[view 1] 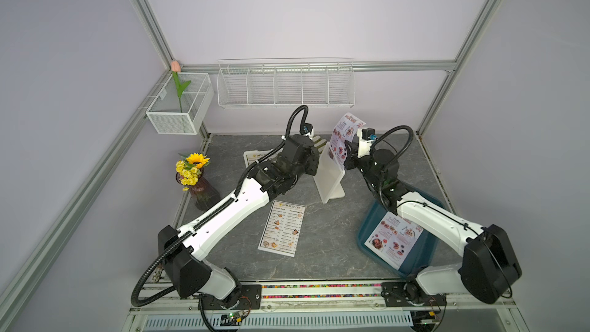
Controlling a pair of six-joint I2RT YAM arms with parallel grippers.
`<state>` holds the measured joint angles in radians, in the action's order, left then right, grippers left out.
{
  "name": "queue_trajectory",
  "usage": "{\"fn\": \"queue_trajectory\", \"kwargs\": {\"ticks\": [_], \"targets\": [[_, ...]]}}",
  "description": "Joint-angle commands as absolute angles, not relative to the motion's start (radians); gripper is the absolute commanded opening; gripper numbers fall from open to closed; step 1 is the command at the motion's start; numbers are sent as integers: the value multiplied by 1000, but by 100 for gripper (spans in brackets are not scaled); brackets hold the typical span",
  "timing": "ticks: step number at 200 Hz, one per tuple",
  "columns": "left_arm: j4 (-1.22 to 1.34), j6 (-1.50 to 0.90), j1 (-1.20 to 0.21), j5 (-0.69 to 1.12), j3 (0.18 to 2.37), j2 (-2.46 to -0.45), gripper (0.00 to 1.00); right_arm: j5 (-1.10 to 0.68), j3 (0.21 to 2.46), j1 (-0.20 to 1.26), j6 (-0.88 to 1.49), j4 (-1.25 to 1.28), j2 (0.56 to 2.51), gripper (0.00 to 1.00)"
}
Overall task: Replace the menus in the menu holders
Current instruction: Insert the menu into the menu holder.
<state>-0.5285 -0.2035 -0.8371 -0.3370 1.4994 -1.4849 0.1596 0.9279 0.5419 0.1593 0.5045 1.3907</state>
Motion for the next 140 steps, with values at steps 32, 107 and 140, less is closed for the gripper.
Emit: {"fn": "queue_trajectory", "kwargs": {"ticks": [32, 107, 140], "targets": [[-519, -198, -839, -351, 1486, -1471, 50, 205, 886, 575, 92, 606, 1376, 7], [-515, -197, -839, -353, 1485, -1472, 50, 225, 852, 586, 32, 659, 1380, 7], [-515, -197, -838, -357, 1485, -1472, 50, 214, 829, 586, 48, 701, 1384, 7]]}}
